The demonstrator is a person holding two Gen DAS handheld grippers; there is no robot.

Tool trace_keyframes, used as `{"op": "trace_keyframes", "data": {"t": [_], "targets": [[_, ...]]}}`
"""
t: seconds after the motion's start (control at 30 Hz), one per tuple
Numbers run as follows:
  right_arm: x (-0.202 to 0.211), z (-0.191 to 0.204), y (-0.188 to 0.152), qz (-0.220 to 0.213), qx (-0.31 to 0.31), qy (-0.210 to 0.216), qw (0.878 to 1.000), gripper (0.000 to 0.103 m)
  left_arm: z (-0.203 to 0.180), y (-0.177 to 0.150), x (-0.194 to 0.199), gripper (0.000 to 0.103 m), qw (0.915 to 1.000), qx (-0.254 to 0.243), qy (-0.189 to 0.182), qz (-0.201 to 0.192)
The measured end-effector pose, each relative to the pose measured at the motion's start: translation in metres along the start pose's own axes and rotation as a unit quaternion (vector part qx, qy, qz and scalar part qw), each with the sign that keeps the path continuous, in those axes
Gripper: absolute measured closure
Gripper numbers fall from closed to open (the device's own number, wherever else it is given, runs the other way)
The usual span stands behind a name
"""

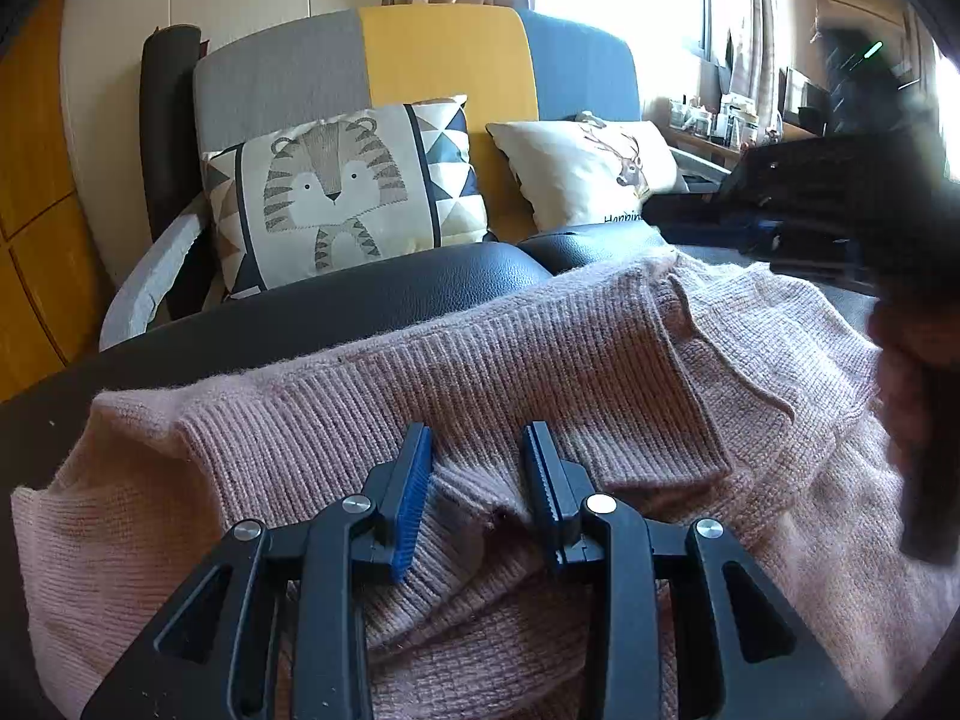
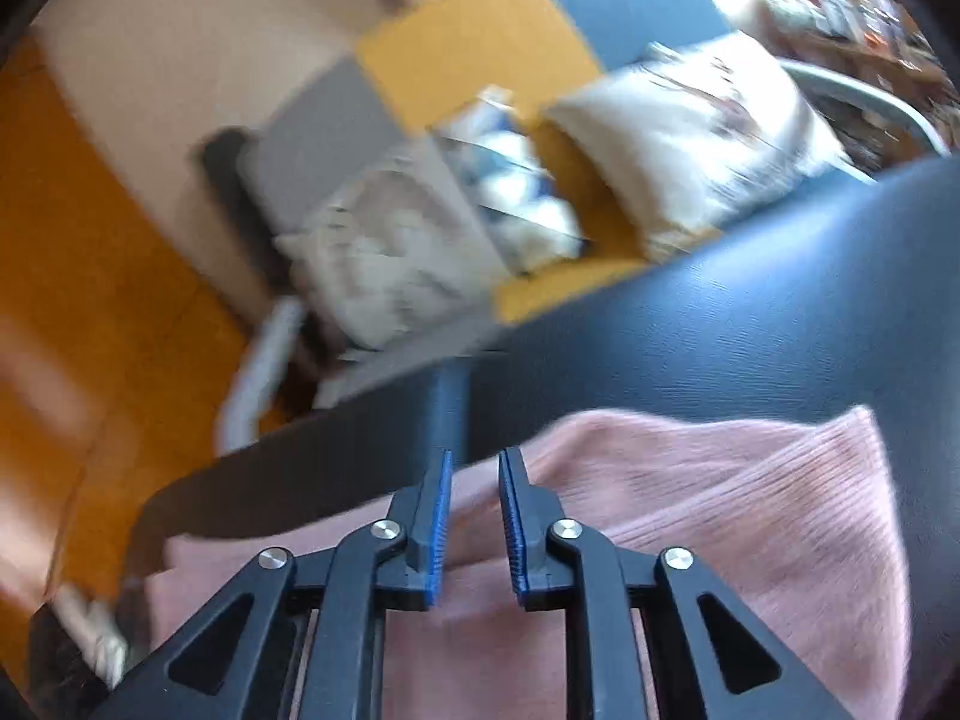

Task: Fold clothes

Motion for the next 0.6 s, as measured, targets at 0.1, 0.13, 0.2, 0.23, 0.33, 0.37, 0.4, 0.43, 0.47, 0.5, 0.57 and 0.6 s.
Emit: {"op": "trace_keyframes", "data": {"t": [0.1, 0.13, 0.2, 0.23, 0.33, 0.37, 0.4, 0.43, 0.47, 0.5, 0.57, 0.6], "targets": [[0.010, 0.048, -0.022, 0.003, 0.042, 0.058, 0.997, 0.086, 0.000, 0.000, 0.000, 0.068, 1.0000, 0.002, -0.003, 0.001], [0.008, 0.056, -0.030, 0.011, 0.047, 0.070, 0.996, 0.086, 0.001, 0.000, 0.001, 0.068, 1.0000, 0.003, -0.004, 0.001], [-0.001, 0.064, -0.044, 0.028, 0.045, 0.073, 0.996, 0.086, 0.002, 0.000, 0.001, 0.068, 1.0000, 0.004, -0.005, 0.001], [-0.007, 0.064, -0.049, 0.037, 0.040, 0.066, 0.996, 0.086, 0.002, 0.001, 0.001, 0.068, 1.0000, 0.005, -0.006, 0.001], [-0.020, 0.047, -0.064, 0.048, 0.024, 0.045, 0.998, 0.094, 0.005, 0.003, 0.003, 0.068, 0.9998, 0.011, -0.014, 0.006], [-0.020, 0.043, -0.065, 0.040, 0.019, 0.043, 0.998, 0.098, 0.006, 0.003, 0.003, 0.068, 0.9998, 0.014, -0.016, 0.007], [-0.020, 0.039, -0.066, 0.032, 0.014, 0.041, 0.999, 0.103, 0.007, 0.004, 0.004, 0.068, 0.9997, 0.016, -0.019, 0.009], [-0.020, 0.036, -0.066, 0.030, 0.009, 0.037, 0.999, 0.103, 0.007, 0.005, 0.004, 0.068, 0.9996, 0.018, -0.021, 0.010], [-0.021, 0.036, -0.066, 0.027, 0.007, 0.035, 0.999, 0.103, 0.008, 0.005, 0.005, 0.068, 0.9995, 0.020, -0.023, 0.012], [-0.020, 0.036, -0.066, 0.025, 0.010, 0.032, 0.999, 0.103, 0.009, 0.006, 0.005, 0.068, 0.9993, 0.022, -0.026, 0.013], [-0.020, 0.038, -0.066, 0.020, 0.014, 0.028, 0.999, 0.103, 0.012, 0.007, 0.007, 0.068, 0.9990, 0.028, -0.031, 0.016], [-0.021, 0.039, -0.065, 0.018, 0.014, 0.028, 0.999, 0.103, 0.021, 0.008, 0.009, 0.068, 0.9976, 0.051, -0.044, 0.017]]}}
Point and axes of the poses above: each gripper's, at about its wrist camera, not at the fingertips, and x roughly against the way its jaws point, z to its left, y to its top, the point moved 1 cm from there along -x, roughly the way its jaws point, and after that the axes turned 3 degrees about x, right-handed, at the moved point
